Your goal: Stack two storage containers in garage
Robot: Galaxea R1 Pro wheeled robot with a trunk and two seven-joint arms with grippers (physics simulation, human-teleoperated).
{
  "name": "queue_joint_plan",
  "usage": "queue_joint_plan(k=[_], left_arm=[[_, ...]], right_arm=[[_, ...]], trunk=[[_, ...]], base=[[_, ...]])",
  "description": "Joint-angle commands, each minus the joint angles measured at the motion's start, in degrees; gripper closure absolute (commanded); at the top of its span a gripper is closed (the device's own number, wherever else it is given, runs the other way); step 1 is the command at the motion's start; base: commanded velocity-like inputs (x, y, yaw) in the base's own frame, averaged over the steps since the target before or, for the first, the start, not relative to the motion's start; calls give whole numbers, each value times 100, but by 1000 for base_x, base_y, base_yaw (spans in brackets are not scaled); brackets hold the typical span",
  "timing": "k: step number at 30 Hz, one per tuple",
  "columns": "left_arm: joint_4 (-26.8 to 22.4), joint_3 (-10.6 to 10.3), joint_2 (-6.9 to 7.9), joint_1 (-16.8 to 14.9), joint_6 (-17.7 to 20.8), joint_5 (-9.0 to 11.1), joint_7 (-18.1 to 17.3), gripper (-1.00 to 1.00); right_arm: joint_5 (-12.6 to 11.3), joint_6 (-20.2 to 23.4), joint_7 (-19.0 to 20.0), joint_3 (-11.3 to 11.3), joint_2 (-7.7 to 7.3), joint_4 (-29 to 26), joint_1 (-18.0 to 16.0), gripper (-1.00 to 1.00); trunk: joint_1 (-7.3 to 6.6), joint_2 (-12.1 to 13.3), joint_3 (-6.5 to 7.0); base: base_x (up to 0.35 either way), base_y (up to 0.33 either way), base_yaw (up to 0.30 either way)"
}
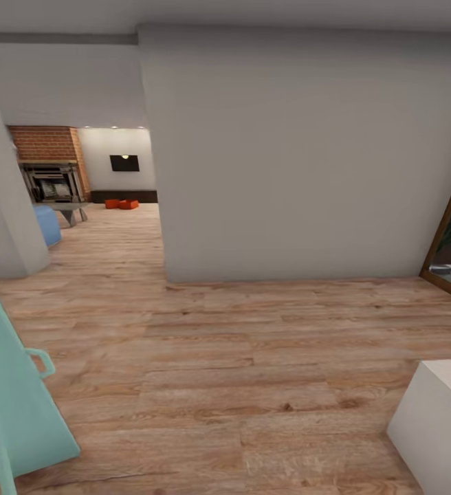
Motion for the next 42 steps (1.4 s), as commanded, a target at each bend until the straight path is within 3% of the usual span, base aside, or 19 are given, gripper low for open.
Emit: queue_joint_plan(k=[1,42], left_arm=[[-3,3,-2,-1,-6,35,6,-100],[-3,3,-2,-1,-6,35,6,-100]], right_arm=[[-42,-31,10,39,1,13,-5,-100],[-42,-32,10,39,-1,13,-5,-100]], trunk=[[3,-3,-5],[3,-3,-5]], base=[[323,0,0],[323,0,0]])
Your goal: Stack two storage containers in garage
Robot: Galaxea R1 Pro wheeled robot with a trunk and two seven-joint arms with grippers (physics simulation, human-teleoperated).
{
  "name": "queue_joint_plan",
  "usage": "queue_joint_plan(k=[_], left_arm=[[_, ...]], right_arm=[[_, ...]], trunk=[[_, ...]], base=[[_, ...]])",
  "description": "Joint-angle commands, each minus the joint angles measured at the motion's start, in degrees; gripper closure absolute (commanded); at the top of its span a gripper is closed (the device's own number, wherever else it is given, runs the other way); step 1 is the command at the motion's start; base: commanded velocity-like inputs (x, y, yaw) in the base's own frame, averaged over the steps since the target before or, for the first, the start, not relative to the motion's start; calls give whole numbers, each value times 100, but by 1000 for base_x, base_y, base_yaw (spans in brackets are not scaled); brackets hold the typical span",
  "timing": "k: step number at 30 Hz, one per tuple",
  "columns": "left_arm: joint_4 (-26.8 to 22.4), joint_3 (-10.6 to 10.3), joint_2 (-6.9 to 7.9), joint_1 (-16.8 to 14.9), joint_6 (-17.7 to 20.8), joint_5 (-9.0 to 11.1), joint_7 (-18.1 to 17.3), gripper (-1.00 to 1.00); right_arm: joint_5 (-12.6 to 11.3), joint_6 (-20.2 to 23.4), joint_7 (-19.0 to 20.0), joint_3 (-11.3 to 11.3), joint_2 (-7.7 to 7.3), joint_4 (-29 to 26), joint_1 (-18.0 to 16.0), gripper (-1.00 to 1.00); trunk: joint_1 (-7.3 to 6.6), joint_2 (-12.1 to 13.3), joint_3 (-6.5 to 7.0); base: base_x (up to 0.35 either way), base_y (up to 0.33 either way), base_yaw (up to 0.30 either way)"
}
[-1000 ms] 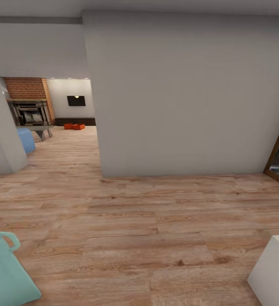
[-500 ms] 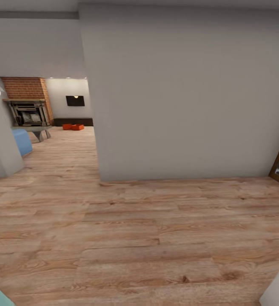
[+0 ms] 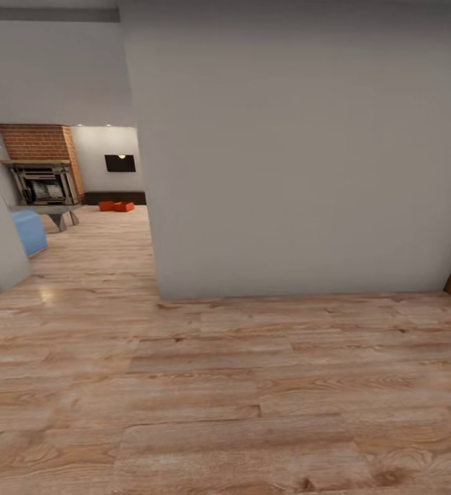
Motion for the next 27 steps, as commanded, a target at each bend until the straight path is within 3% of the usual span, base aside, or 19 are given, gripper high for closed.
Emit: queue_joint_plan(k=[1,27], left_arm=[[-3,4,-2,-1,-6,35,6,-100],[-3,3,5,-1,-6,35,6,-100]], right_arm=[[-42,-30,10,39,1,13,-6,-100],[-138,-50,15,8,3,17,-6,-100]], trunk=[[3,-2,-5],[3,-2,-5]], base=[[323,0,0],[323,11,14]])
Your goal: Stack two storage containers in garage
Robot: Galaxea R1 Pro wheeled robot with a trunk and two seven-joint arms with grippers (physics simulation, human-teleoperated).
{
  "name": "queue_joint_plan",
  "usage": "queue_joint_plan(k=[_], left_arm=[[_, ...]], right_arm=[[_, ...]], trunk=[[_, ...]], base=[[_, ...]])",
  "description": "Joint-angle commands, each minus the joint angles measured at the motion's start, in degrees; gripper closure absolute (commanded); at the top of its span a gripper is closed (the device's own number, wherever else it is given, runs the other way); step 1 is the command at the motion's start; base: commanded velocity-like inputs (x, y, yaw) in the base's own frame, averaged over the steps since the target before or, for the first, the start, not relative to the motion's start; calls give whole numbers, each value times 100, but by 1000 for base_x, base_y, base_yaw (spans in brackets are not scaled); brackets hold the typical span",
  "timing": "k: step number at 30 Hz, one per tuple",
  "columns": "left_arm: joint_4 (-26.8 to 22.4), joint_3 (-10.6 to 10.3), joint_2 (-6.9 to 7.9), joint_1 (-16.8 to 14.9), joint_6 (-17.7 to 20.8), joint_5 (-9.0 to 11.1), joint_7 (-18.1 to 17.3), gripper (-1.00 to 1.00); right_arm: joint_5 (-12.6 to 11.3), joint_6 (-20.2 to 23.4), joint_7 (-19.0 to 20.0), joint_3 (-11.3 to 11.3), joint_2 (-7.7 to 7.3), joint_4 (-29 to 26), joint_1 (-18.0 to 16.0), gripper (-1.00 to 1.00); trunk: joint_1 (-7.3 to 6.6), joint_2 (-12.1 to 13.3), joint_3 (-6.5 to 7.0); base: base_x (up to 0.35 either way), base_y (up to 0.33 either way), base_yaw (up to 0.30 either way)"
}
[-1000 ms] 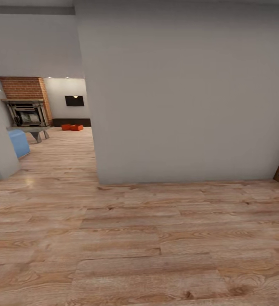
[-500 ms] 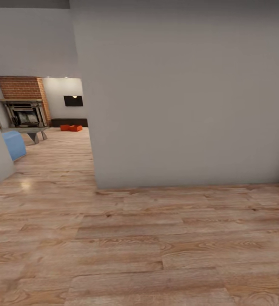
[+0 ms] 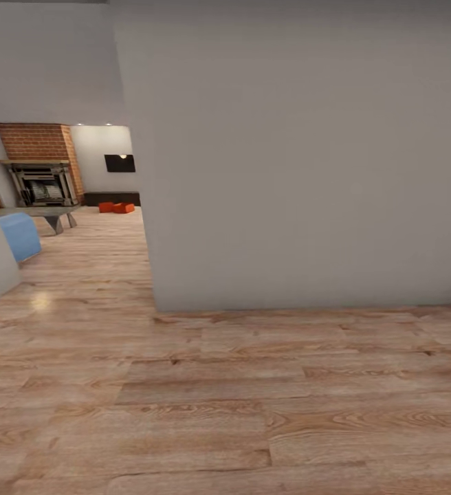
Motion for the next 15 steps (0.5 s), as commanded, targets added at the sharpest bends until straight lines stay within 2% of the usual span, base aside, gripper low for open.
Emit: queue_joint_plan(k=[1,15], left_arm=[[-3,3,-1,-1,-6,31,6,-100],[-3,4,-2,-1,-6,31,6,-100]], right_arm=[[-56,-33,10,42,-1,15,-5,-100],[-75,-40,5,31,0,26,-5,-100]], trunk=[[3,-2,-5],[3,-2,-5]], base=[[323,84,212],[323,88,272]])
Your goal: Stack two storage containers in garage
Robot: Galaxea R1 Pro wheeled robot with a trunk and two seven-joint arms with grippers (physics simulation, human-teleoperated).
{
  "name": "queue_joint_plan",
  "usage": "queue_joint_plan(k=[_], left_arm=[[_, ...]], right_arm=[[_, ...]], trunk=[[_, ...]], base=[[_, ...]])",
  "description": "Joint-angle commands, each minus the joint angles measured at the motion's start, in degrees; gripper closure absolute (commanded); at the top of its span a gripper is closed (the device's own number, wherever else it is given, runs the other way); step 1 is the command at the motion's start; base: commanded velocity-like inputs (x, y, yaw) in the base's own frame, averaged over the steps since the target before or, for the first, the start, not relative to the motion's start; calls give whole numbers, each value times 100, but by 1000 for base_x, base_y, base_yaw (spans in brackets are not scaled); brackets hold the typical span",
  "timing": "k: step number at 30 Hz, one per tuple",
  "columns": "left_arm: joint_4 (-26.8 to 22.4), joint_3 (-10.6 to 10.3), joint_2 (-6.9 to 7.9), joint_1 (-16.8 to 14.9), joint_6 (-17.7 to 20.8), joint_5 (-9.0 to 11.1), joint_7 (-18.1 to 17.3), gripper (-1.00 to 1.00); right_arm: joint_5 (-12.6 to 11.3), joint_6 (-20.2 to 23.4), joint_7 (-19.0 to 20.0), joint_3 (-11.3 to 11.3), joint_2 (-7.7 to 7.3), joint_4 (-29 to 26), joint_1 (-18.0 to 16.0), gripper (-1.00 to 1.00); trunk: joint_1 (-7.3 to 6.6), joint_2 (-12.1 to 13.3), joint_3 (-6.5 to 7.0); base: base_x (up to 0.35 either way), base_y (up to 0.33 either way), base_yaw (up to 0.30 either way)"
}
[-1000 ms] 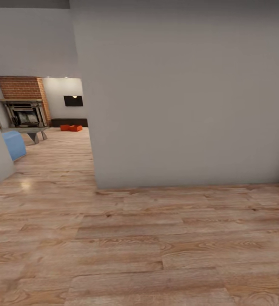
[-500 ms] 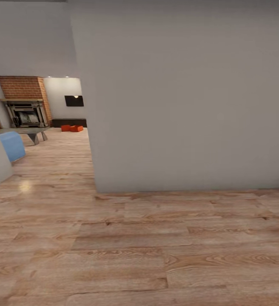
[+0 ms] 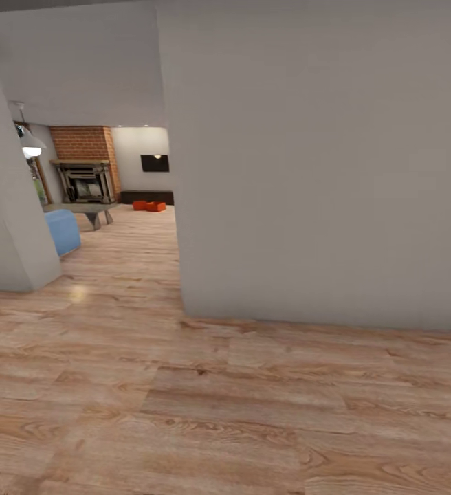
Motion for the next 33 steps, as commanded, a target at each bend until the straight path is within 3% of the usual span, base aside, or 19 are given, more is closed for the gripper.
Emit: queue_joint_plan(k=[1,33], left_arm=[[-3,3,0,-1,-6,31,6,-100],[-3,3,1,-1,3,40,6,-100]], right_arm=[[-55,-31,10,45,1,15,-6,-100],[-57,-31,10,45,1,15,-6,-100]], trunk=[[3,-2,-5],[3,-2,52]], base=[[323,88,281],[323,88,281]])
